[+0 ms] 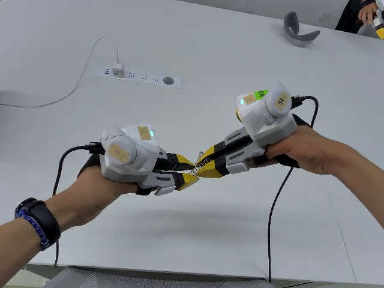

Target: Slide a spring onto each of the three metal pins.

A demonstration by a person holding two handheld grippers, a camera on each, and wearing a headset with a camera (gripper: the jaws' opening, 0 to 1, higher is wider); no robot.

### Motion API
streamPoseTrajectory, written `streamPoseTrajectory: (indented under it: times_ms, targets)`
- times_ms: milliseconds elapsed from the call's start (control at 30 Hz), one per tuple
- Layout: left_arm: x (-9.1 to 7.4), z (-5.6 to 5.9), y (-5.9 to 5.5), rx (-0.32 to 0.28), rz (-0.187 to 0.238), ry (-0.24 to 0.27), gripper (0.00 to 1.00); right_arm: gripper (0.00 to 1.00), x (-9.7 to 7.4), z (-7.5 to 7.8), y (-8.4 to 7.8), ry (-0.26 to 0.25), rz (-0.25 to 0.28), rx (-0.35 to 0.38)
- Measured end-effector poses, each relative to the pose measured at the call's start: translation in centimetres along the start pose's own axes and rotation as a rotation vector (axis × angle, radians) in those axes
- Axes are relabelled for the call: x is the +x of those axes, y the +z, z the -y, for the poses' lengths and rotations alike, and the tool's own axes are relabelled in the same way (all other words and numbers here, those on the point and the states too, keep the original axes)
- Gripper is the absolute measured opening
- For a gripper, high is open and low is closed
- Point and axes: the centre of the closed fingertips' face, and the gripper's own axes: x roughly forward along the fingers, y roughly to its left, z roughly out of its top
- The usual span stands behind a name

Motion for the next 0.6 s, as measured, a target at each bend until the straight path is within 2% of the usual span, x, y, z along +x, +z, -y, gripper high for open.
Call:
streamPoseTrajectory:
  times_ms: [300,467,600]
  targets:
    - [-0.2,-0.2,-0.9,-0.019,-0.015,0.019,0.22,0.12,-0.5,0.8,-1.6,-0.054,0.028,0.058]
    - [-0.5,-0.5,-1.7,-0.035,-0.021,0.039,0.24,0.12,-0.7,1.6,-2.6,-0.1,0.008,0.079]
    - [-0.9,-1.1,-2.3,-0.051,-0.028,0.077,0.28,0.12,-0.8,2.3,-3.3,-0.128,0.005,0.098]
